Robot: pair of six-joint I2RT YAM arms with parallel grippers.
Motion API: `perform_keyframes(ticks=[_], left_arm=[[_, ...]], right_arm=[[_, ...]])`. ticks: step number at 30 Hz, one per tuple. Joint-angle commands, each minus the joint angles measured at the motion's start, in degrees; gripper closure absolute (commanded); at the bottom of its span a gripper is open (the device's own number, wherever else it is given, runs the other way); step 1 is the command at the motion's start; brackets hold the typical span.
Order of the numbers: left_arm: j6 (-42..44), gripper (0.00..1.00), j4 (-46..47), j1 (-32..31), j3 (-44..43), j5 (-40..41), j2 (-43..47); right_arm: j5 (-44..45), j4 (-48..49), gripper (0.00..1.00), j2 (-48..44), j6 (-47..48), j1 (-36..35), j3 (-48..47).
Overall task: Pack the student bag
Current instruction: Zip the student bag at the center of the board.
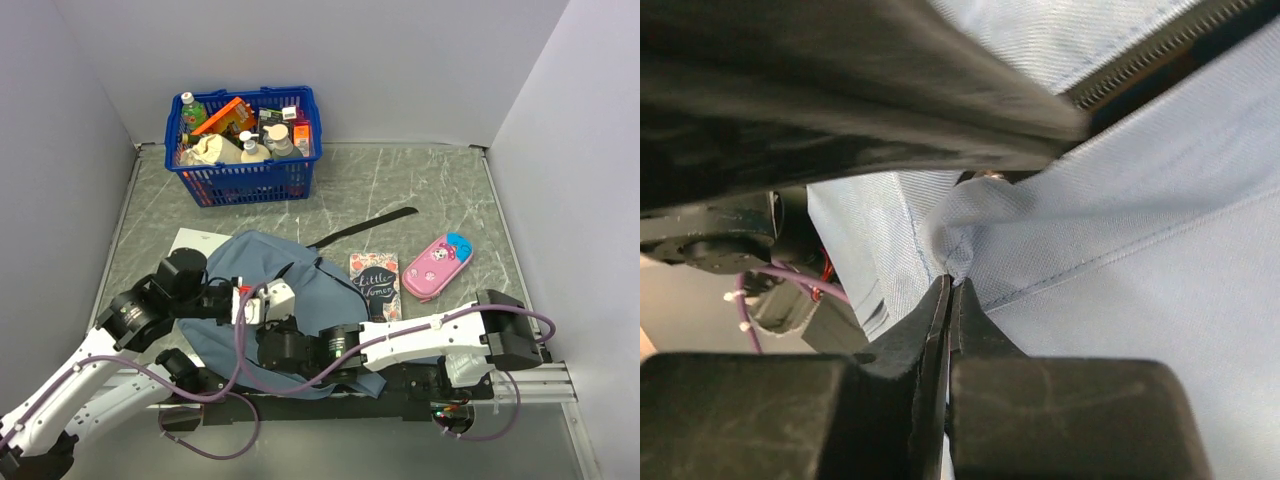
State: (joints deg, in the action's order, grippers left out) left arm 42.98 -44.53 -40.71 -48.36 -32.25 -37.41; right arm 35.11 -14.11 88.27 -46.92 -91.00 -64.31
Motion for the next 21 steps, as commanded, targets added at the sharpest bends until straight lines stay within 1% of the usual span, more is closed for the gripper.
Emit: perform_keyframes(ticks=[1,3,6,9,10,11,12,13,14,16,21], left_arm=[[-3.1,0.99,11.7,-0.2,0.5,-1.0,-0.8],[-4.7,0.99,14.5,-0.2,0.6,-0.4,-1.4],[-6.7,0.99,18.1,-0.2,1.0,2.0,-2.8],[-8.0,0.99,21.1,-0.2,1.9,4.9,-3.4],[-8.7,0.99,24.1,-0.2,2.6,6.0,-3.6],[-9.8,0.99,25.7,-0.2,3.0,8.1,-3.8],[-10.6,0.99,27.6,-0.2,3.4,9.6,-4.0],[-11.2,0.99,31.5,-0.2,4.2,11.0,-4.6],[-12.6,0.99,32.9,-0.2,4.5,14.0,-5.3],[-14.2,0.99,35.0,-0.2,4.1,16.4,-7.8],[-16.1,0.99,36.4,-0.1,3.9,15.1,-11.4]], right_arm=[[-2.2,6.0,1.00,0.6,7.9,-3.4,-2.6],[-1.8,5.4,1.00,1.4,9.9,-4.9,-3.4],[-0.6,5.0,1.00,0.5,9.7,-6.1,-2.2],[-1.6,6.5,1.00,-0.9,10.0,-6.7,0.0],[-3.7,7.3,1.00,-1.0,11.1,-7.2,0.3],[-4.2,7.6,1.00,-0.3,12.0,-7.6,-0.4],[-4.4,5.6,1.00,0.3,13.2,-8.0,-1.3],[-4.2,4.7,1.00,0.8,13.8,-8.3,-2.2],[-4.1,3.9,1.00,1.7,14.3,-9.3,-3.7],[-4.3,4.5,1.00,2.1,17.3,-9.9,-4.1],[-7.9,6.3,1.00,4.0,24.0,-11.5,-7.1]])
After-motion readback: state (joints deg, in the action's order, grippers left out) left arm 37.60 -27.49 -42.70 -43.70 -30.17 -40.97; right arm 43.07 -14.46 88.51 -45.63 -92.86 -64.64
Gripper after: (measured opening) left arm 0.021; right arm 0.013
